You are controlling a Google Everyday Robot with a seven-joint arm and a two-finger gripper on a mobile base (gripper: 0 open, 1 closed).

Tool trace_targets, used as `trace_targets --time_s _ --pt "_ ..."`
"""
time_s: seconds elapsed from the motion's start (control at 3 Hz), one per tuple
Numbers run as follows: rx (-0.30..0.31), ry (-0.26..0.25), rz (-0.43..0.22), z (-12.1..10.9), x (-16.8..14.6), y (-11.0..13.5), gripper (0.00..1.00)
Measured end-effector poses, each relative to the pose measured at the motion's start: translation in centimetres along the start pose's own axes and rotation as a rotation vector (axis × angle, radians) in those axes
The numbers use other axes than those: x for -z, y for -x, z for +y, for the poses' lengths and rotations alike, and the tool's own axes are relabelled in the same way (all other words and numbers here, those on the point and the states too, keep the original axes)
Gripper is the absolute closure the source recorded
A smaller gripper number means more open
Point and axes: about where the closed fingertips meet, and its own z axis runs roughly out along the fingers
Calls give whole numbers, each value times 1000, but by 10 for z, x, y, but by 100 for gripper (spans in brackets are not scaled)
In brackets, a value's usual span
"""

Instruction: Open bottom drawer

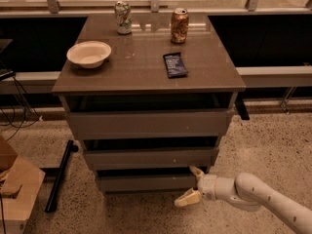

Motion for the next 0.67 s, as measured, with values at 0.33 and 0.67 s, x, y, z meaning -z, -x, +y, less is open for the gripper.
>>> trace_targets --time_s 0.33,0.67 --pt "0 0 1 0 0 0 0" --pt "1 -1 18 1 -3 -2 0"
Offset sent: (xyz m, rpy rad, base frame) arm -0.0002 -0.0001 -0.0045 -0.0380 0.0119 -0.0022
